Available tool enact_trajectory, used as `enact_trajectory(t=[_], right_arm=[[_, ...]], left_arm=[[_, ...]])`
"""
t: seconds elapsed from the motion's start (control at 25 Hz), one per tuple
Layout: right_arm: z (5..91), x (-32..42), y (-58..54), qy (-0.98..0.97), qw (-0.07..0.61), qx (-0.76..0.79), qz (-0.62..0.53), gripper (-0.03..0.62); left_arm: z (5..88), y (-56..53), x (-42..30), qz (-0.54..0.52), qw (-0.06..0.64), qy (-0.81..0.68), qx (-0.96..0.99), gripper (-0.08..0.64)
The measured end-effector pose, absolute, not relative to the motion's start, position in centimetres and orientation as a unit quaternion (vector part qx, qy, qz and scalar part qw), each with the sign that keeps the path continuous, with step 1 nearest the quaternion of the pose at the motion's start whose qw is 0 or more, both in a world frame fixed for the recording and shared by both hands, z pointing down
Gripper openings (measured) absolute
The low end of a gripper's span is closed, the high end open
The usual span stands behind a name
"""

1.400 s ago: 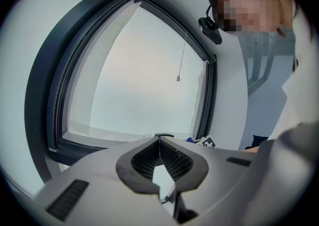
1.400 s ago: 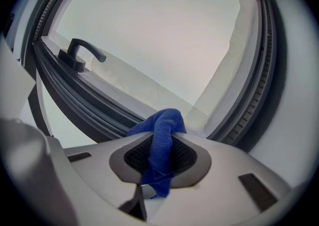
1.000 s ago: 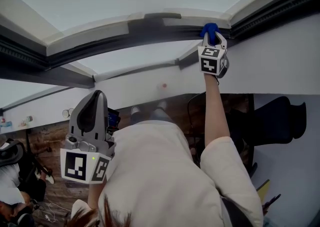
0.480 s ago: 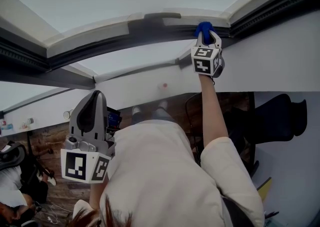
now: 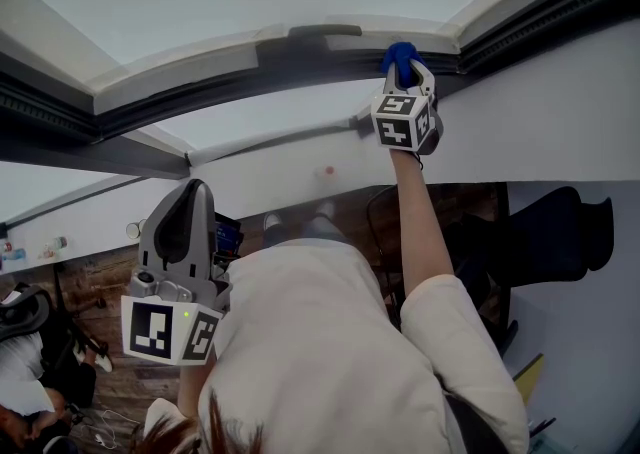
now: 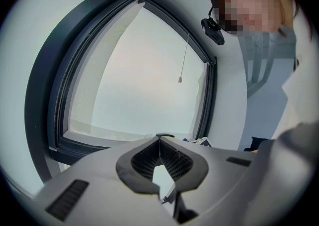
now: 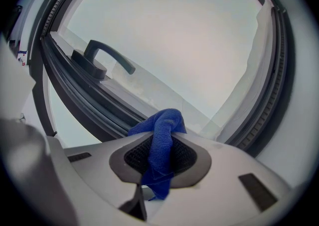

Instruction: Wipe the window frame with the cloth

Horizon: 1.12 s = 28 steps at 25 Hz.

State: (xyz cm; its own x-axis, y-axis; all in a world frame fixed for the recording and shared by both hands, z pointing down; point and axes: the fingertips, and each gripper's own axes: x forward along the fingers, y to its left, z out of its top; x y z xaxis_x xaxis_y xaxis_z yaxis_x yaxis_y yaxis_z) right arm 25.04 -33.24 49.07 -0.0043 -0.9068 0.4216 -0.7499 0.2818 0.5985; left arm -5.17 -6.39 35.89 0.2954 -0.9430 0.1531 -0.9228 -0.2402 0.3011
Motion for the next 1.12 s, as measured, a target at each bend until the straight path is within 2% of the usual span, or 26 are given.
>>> enact_trajectory(t=[1.12], right_arm=[[49.3,20.2,-31.7,-0.728,0.377,0.558,-0.127,0.067]], left_arm=[[35.9,-5.5,-4.9,-0.028,0.167,-0.597,0.784,0.009]])
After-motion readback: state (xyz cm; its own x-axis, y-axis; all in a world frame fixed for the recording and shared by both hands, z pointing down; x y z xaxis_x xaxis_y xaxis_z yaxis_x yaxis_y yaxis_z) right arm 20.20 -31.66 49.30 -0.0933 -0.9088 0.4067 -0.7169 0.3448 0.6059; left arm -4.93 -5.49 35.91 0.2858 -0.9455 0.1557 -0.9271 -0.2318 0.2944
